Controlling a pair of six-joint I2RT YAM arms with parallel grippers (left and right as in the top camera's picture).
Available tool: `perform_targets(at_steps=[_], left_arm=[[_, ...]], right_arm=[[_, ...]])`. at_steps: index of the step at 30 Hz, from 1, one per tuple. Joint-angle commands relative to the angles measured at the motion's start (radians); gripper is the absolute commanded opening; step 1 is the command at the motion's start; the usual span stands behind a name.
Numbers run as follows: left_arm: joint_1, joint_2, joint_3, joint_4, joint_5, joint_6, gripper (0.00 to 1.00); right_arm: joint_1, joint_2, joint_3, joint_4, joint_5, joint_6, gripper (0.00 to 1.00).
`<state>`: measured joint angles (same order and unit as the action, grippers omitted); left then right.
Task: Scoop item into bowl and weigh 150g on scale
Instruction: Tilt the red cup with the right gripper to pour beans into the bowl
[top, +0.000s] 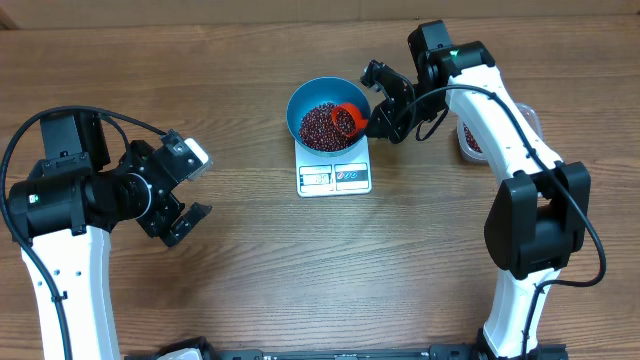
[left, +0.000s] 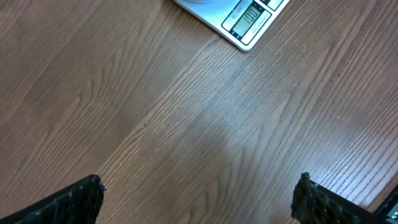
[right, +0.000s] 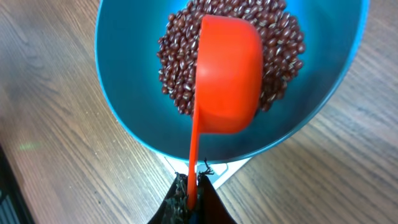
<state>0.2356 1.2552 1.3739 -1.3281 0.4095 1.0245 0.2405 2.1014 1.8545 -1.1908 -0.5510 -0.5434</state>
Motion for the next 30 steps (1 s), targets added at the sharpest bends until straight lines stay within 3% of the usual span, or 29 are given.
perform_targets(at_steps=[1, 15, 24, 30], left_arm=[[0.000, 0.002, 0.002, -0.003, -0.006, 0.034, 1.00], [0.000, 0.002, 0.002, -0.002, -0.006, 0.034, 1.00], [0.000, 0.002, 0.002, -0.002, -0.006, 0.034, 1.00], [0.000, 0.002, 0.002, -0.002, -0.006, 0.034, 1.00]], right_arm=[[0.016, -0.005, 0.055, 0.002, 0.014, -0.003, 0.04], [0.089, -0.029, 0.072, 0.004, 0.262, 0.049, 0.04], [0.122, -0.061, 0.072, 0.046, 0.316, 0.050, 0.04], [0.189, -0.097, 0.072, 0.101, 0.496, 0.048, 0.04]])
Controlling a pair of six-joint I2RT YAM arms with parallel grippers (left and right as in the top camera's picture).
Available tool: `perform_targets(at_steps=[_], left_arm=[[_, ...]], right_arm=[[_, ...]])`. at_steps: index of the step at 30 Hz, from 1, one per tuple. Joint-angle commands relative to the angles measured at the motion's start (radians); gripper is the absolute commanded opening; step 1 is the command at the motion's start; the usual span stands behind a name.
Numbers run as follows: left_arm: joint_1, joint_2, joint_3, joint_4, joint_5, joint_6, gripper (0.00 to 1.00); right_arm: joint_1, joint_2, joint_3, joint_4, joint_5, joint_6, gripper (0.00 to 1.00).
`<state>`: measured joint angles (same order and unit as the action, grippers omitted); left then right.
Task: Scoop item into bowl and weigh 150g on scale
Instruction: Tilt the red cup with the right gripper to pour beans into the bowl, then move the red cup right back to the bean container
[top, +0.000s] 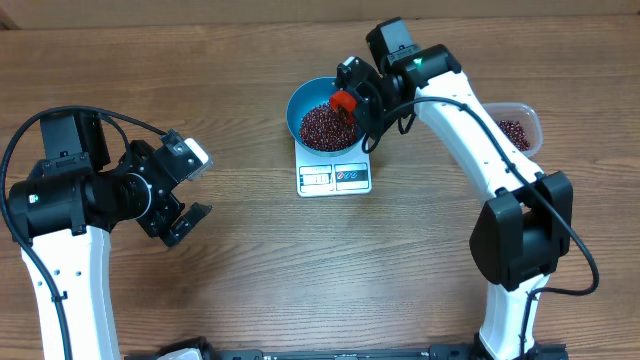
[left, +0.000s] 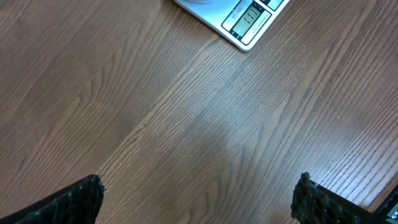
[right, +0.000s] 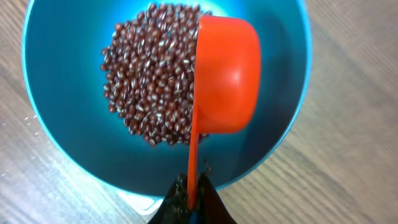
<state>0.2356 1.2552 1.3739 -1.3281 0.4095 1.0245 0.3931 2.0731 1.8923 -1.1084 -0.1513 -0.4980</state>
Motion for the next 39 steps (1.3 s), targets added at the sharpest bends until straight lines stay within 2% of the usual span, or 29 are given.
perform_targets(at_steps=[1, 5, 12, 19, 23, 28, 29, 31, 33, 39], left_arm=[[0.000, 0.002, 0.002, -0.002, -0.006, 0.034, 1.00], [0.000, 0.002, 0.002, -0.002, -0.006, 0.034, 1.00], [0.000, 0.002, 0.002, -0.002, -0.006, 0.034, 1.00], [0.000, 0.002, 0.002, -0.002, -0.006, 0.034, 1.00], [0.000, 0.002, 0.002, -0.002, -0.006, 0.034, 1.00], [0.000, 0.002, 0.002, -0.002, -0.006, 0.034, 1.00], [0.000, 0.002, 0.002, -0.002, -0.006, 0.034, 1.00], [0.000, 0.002, 0.002, -0.002, -0.006, 0.034, 1.00], [0.000, 0.002, 0.002, -0.002, -0.006, 0.034, 0.99], [0.000, 0.002, 0.002, -0.002, -0.006, 0.034, 1.00]], right_arm=[[0.047, -0.076, 0.034, 0.028, 0.119, 0.002, 0.04], [0.079, -0.082, 0.034, 0.049, 0.257, 0.003, 0.04], [0.079, -0.134, 0.035, 0.053, 0.263, 0.000, 0.04], [0.063, -0.290, 0.034, -0.002, 0.264, 0.000, 0.04], [-0.018, -0.364, 0.034, -0.096, 0.264, 0.063, 0.04], [-0.206, -0.389, 0.034, -0.251, 0.296, 0.211, 0.04], [-0.273, -0.386, 0.034, -0.288, 0.315, 0.298, 0.04], [-0.345, -0.386, 0.034, -0.329, 0.299, 0.370, 0.04], [-0.414, -0.378, 0.034, -0.357, 0.263, 0.372, 0.03], [-0.456, -0.322, 0.034, -0.410, 0.297, 0.373, 0.04]])
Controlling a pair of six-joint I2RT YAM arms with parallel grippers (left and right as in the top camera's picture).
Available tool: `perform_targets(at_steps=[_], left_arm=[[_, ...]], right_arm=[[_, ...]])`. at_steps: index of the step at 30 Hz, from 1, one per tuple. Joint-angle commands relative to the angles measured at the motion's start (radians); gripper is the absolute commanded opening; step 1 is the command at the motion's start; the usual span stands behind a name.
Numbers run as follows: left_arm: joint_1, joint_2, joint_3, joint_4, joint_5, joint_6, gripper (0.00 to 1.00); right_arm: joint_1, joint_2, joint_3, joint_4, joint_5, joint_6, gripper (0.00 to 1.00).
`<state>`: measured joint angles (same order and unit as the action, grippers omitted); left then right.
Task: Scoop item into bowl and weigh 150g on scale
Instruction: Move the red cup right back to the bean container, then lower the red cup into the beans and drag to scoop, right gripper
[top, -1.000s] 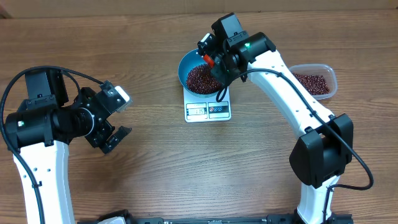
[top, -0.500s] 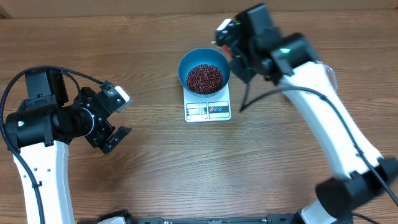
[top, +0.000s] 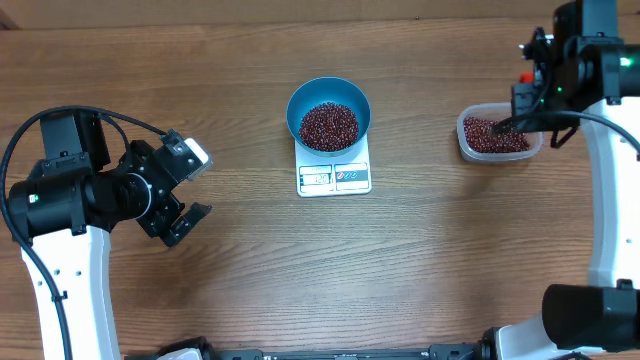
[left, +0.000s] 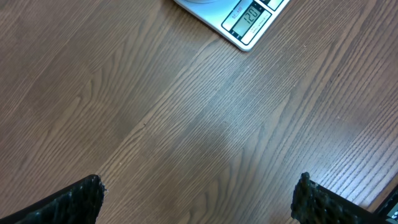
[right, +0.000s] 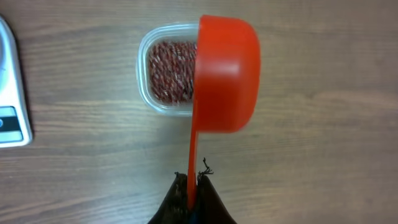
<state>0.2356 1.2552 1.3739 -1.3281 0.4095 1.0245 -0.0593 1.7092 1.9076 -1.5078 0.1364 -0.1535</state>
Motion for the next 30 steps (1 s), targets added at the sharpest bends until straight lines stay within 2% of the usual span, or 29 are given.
perform_targets(at_steps=[1, 10, 20, 25, 30], left_arm=[[0.000, 0.002, 0.002, -0.002, -0.006, 0.034, 1.00], [0.000, 0.002, 0.002, -0.002, -0.006, 0.034, 1.00], [0.000, 0.002, 0.002, -0.002, -0.006, 0.034, 1.00], [0.000, 0.002, 0.002, -0.002, -0.006, 0.034, 1.00], [0.000, 0.002, 0.002, -0.003, -0.006, 0.034, 1.00]], right_arm=[[-0.004, 0.061, 0.019, -0.014, 0.023, 0.037, 0.03], [-0.004, 0.282, 0.019, 0.014, 0.130, 0.053, 0.04], [-0.046, 0.436, 0.019, 0.063, 0.224, 0.076, 0.04], [-0.063, 0.462, 0.019, 0.037, 0.140, 0.067, 0.04], [-0.064, 0.462, 0.019, 0.018, -0.049, -0.011, 0.04]])
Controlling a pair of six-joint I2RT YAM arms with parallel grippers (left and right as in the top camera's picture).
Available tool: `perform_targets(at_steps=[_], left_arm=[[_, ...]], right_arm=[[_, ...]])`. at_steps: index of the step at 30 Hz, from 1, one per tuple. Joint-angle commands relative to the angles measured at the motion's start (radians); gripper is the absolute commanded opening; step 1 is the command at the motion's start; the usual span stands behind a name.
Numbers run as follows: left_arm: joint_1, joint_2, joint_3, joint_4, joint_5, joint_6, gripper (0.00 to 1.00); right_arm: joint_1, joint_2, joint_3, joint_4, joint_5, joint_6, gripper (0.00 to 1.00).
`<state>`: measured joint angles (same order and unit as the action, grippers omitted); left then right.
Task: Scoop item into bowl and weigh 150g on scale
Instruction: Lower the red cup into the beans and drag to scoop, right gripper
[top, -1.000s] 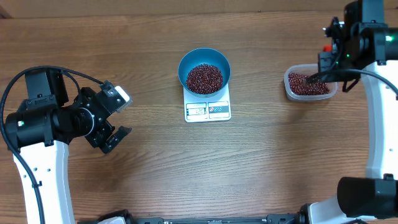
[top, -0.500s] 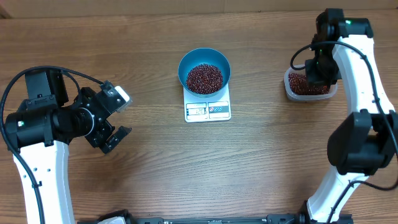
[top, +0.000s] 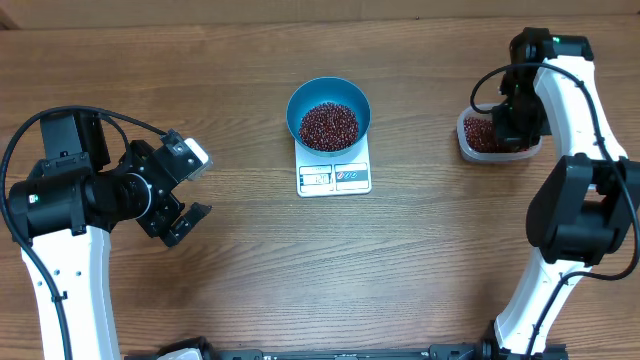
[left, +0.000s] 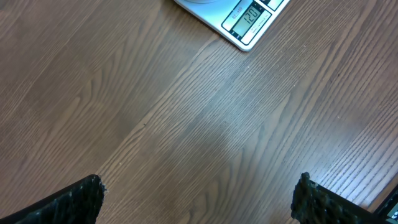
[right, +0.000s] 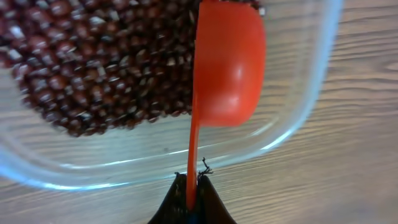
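A blue bowl (top: 328, 112) holding red beans stands on the white scale (top: 334, 176); the scale display (left: 250, 17) reads about 120 in the left wrist view. My right gripper (right: 193, 200) is shut on the handle of an orange scoop (right: 227, 62), whose cup sits low inside the clear bean container (right: 298, 112), over the red beans (right: 99, 68). In the overhead view the right gripper (top: 518, 118) is over that container (top: 497, 136). My left gripper (top: 185, 215) hangs open over bare table at the left, nothing between its fingers (left: 78, 198).
The brown wooden table (top: 330, 260) carries only the scale at centre and the bean container at the far right. The right arm reaches along the right edge of the view.
My right gripper has come down with the scoop from above the clear container to low inside it, at the beans. The left arm has not moved; the scale still reads about 120.
The scoop was tipped over the blue bowl with the scale near 100. It was still over the bowl a second later. Then it hung above the clear container with the scale at about 120. Now it sits down in that container.
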<state>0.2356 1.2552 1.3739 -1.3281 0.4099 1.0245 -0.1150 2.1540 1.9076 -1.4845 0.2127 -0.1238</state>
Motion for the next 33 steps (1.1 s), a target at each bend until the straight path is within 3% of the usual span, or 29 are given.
perform_targets(at_steps=[1, 4, 8, 13, 22, 33], left_arm=[[0.000, 0.002, 0.002, -0.003, -0.006, 0.034, 1.00], [0.000, 0.002, 0.002, -0.003, -0.006, 0.034, 1.00], [0.000, 0.002, 0.002, -0.003, -0.006, 0.034, 1.00], [0.000, 0.002, 0.002, -0.002, -0.006, 0.034, 1.00], [0.000, 0.002, 0.002, -0.002, -0.006, 0.034, 1.00], [0.000, 0.002, 0.002, -0.002, -0.006, 0.034, 1.00]], right_arm=[[-0.009, 0.018, 0.019, -0.005, -0.138, -0.042, 0.04], [-0.009, 0.018, 0.019, -0.013, -0.155, -0.042, 0.04], [-0.021, 0.018, 0.019, -0.022, -0.352, -0.130, 0.04], [-0.048, 0.018, 0.019, -0.029, -0.384, -0.137, 0.04], [-0.186, 0.018, 0.015, -0.018, -0.705, -0.257, 0.04], [-0.330, 0.018, -0.116, 0.017, -0.847, -0.357, 0.04]])
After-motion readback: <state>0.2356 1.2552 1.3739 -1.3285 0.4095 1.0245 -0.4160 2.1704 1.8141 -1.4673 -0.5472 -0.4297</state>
